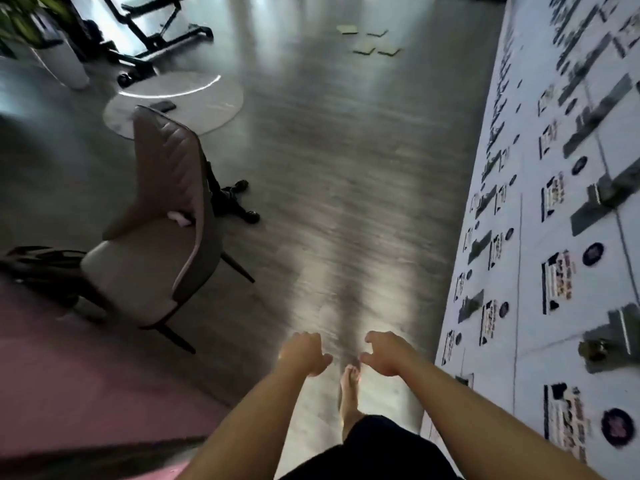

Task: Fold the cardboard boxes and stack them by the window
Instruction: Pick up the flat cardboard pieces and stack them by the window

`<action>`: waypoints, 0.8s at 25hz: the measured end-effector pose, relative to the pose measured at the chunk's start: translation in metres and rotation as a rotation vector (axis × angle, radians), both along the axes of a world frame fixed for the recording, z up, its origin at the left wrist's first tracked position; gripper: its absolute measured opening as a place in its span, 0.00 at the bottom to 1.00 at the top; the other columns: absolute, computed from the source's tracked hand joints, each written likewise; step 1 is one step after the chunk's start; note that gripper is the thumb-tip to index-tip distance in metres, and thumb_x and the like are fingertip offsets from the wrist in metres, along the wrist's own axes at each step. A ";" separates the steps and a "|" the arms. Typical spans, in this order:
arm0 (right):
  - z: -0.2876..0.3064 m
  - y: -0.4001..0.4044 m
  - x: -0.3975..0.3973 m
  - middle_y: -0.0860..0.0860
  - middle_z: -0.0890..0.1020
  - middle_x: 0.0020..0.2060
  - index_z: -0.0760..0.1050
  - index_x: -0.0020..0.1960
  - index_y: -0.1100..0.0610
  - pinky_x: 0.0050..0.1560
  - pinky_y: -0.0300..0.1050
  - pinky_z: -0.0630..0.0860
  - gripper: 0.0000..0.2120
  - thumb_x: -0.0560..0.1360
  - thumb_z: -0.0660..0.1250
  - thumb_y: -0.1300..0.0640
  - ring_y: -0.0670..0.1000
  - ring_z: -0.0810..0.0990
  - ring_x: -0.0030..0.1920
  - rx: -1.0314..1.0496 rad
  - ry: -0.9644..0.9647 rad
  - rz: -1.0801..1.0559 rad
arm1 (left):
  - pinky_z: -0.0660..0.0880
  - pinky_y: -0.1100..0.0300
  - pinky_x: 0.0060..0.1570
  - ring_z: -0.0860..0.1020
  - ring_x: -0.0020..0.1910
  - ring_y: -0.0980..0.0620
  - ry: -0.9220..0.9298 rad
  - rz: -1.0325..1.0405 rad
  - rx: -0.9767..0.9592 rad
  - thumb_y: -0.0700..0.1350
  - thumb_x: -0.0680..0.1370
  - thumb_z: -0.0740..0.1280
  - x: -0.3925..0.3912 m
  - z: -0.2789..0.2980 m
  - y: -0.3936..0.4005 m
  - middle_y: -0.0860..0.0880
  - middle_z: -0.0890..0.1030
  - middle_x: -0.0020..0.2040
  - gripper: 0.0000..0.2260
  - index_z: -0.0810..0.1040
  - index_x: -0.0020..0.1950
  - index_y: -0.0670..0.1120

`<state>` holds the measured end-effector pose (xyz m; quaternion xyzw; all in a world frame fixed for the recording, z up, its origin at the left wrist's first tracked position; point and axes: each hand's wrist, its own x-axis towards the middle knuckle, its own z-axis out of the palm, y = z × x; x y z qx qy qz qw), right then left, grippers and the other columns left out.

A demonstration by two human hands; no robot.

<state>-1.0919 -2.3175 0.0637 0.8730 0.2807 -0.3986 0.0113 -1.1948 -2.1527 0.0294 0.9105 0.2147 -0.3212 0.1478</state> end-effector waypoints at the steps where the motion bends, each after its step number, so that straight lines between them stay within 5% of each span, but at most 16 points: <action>1: -0.002 0.011 0.019 0.56 0.76 0.68 0.72 0.71 0.56 0.63 0.49 0.74 0.23 0.79 0.63 0.46 0.58 0.75 0.66 -0.002 0.007 0.015 | 0.73 0.50 0.63 0.74 0.67 0.44 0.007 0.015 0.002 0.63 0.80 0.61 0.018 0.001 0.014 0.45 0.75 0.68 0.27 0.70 0.73 0.47; 13: -0.012 0.214 0.311 0.56 0.76 0.67 0.68 0.72 0.57 0.60 0.50 0.75 0.26 0.81 0.61 0.42 0.57 0.77 0.63 -0.040 -0.005 0.223 | 0.75 0.52 0.60 0.77 0.62 0.44 0.048 0.383 -0.040 0.55 0.79 0.64 0.256 0.013 0.190 0.45 0.79 0.63 0.20 0.76 0.66 0.45; 20: -0.028 0.360 0.438 0.57 0.78 0.64 0.71 0.70 0.57 0.57 0.51 0.76 0.24 0.80 0.61 0.42 0.58 0.78 0.61 -0.016 0.004 0.283 | 0.75 0.51 0.61 0.77 0.60 0.44 0.068 0.289 -0.022 0.57 0.80 0.61 0.401 -0.010 0.340 0.45 0.79 0.63 0.22 0.75 0.68 0.46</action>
